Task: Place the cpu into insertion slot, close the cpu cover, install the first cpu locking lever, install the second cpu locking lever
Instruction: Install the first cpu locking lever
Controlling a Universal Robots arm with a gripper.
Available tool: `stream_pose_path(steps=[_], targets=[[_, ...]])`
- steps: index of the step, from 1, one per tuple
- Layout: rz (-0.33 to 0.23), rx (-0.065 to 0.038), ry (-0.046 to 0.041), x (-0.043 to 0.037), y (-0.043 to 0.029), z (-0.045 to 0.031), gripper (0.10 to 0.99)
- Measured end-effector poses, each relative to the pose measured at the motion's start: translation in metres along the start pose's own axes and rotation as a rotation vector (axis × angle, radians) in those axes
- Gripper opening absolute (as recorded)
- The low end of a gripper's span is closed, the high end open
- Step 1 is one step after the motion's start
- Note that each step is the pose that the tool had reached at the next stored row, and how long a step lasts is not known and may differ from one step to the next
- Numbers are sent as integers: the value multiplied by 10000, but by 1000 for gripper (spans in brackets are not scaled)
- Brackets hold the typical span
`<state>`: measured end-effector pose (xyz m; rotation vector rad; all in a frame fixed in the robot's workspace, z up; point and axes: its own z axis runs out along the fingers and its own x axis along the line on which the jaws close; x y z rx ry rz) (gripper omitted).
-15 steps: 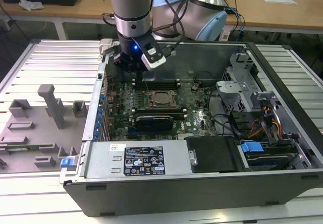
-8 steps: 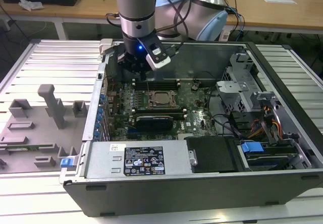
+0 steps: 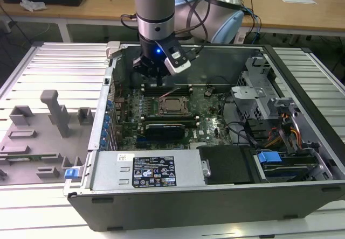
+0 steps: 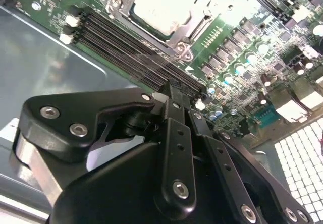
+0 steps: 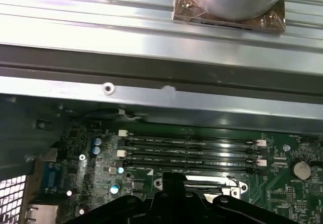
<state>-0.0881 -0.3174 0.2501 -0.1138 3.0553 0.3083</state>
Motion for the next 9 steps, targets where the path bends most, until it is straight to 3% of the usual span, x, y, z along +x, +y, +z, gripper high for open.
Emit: stream_pose_path(steps=[4,7,8,9], targets=[[0,0,1,-119,-10,8,106],[-2,-1,-6,-139,-13,13,106],[-11,6,-57,-138,-14,18,106],[-40,25,-186,-139,-15,23,106]])
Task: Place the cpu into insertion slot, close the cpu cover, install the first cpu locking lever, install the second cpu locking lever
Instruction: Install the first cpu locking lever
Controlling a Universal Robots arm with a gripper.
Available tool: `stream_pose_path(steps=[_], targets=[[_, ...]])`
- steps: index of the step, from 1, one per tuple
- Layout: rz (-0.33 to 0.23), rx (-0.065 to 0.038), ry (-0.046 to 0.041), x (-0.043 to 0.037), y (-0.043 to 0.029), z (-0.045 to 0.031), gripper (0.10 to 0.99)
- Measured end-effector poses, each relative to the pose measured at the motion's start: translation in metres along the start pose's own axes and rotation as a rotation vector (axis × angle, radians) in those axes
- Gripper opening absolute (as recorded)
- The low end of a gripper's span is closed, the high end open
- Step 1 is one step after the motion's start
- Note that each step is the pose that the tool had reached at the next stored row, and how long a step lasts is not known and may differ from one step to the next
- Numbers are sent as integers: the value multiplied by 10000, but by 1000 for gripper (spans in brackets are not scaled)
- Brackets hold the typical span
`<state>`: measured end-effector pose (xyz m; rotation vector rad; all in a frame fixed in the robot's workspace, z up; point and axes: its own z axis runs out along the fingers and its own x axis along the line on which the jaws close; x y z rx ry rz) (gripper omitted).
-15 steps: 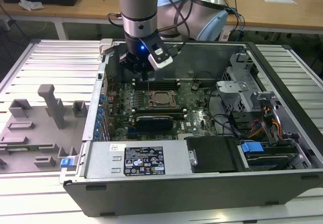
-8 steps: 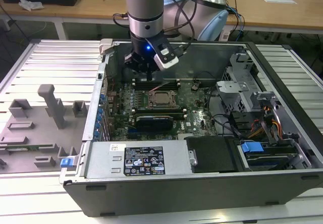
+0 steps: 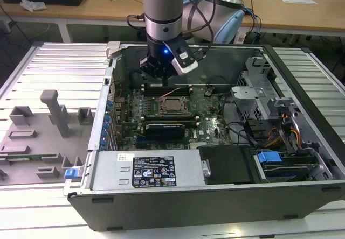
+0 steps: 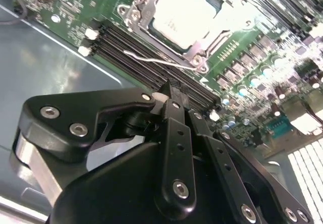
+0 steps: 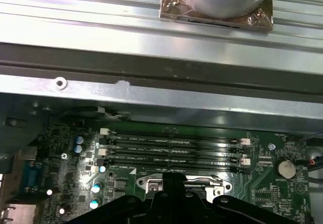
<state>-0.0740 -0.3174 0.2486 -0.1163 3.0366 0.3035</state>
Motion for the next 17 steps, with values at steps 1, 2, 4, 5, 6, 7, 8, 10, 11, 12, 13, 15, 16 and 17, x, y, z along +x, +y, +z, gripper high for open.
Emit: stream_pose_path(steps=[1,2,4,5,6,7,8,10,11,12,13,15,16,17], targets=[[-37,34,-168,0,0,3,106],[-61,57,-282,1,-1,4,106],[-108,94,-500,1,-1,6,106],[-130,102,-607,1,-2,9,106],[-146,108,-687,1,-3,15,106],[-156,111,-733,2,-4,22,106],[-162,114,-774,3,-7,34,106],[-161,118,-809,5,-11,53,106],[-158,121,-828,6,-13,65,106],[-150,125,-853,8,-17,84,106],[-142,128,-870,9,-19,96,106],[-121,134,-926,13,-27,132,106],[-112,137,-944,14,-29,144,106],[-98,140,-963,15,-31,157,106]])
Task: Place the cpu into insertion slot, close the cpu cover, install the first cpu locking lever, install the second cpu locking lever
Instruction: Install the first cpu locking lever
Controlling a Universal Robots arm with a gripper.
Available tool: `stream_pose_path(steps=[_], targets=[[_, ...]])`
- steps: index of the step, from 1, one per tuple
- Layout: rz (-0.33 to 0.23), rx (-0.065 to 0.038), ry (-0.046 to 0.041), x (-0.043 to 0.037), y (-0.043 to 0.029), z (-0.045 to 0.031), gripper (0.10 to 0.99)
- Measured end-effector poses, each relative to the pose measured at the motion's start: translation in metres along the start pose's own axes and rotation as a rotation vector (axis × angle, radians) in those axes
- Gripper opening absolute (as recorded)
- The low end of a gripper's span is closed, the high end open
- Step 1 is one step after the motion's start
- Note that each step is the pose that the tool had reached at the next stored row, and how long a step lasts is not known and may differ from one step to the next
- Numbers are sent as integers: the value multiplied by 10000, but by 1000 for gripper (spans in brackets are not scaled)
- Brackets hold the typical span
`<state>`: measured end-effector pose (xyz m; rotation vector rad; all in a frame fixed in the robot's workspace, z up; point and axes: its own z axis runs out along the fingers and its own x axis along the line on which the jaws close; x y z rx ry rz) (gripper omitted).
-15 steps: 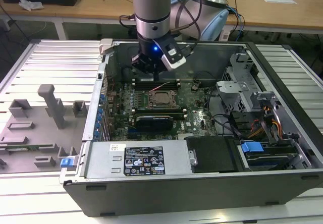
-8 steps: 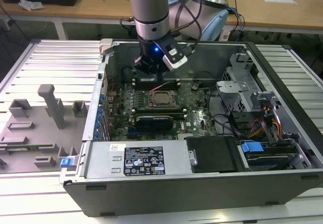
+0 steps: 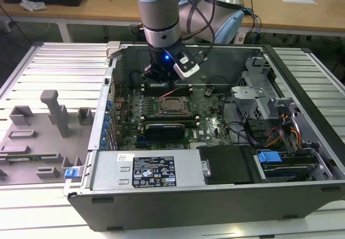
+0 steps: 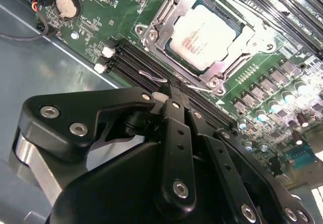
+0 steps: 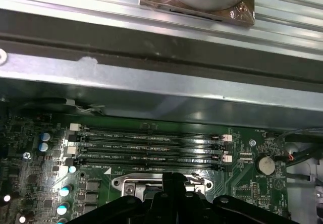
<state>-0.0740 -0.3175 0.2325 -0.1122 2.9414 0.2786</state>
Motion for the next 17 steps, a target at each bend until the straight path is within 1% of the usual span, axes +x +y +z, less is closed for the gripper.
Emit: stream_pose_path(steps=[1,3,7,11,12,14,17], targets=[[23,6,-23,3,-2,13,106],[61,15,-41,6,-6,34,106],[82,20,-47,13,12,77,106],[82,20,-46,8,41,87,106],[79,19,-46,-7,49,94,106],[88,20,-48,-31,47,104,106],[92,22,-50,-31,48,104,106]])
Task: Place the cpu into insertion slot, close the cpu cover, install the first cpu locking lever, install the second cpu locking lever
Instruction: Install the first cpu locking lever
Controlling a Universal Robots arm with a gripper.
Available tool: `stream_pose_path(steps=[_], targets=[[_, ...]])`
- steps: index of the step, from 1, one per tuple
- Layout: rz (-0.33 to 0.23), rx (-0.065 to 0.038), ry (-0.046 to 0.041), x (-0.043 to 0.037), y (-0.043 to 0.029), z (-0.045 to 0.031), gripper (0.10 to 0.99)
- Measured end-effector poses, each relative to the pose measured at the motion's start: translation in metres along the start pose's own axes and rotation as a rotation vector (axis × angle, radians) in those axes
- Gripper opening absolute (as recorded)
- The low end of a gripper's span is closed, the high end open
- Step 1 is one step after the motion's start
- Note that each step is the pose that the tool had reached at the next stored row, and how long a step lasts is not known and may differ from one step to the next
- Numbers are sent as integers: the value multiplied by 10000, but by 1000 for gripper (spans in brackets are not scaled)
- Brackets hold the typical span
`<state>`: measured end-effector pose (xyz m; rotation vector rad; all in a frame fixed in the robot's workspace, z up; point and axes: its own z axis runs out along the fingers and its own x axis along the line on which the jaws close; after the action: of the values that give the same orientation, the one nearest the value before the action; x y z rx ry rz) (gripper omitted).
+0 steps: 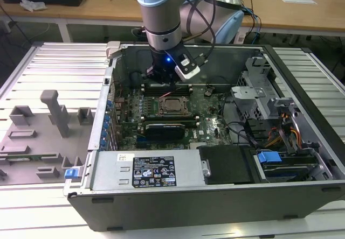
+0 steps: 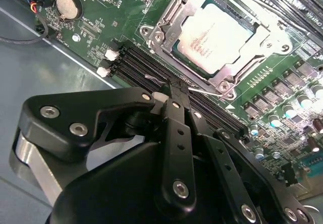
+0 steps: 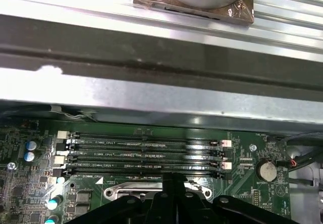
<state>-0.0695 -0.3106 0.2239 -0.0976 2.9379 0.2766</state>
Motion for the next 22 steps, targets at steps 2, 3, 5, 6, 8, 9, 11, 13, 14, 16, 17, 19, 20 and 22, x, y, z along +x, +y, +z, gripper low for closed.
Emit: stream_pose_path(steps=[2,3,5,6,8,9,11,13,14,16,17,19,20,22], targets=[[-23,18,-107,8,0,3,106],[-52,31,-251,17,-1,8,106],[-78,37,-389,30,-1,15,106],[-75,44,-447,41,-1,24,106],[64,78,-473,45,-3,36,106],[187,105,-495,48,-4,43,106],[376,149,-528,51,-2,54,106],[510,177,-554,54,11,66,106],[543,185,-559,54,22,70,106],[582,196,-566,54,44,77,106],[607,200,-571,54,61,82,106],[649,209,-579,54,79,90,106],[685,217,-587,54,81,93,106],[899,270,-625,56,80,102,106]])
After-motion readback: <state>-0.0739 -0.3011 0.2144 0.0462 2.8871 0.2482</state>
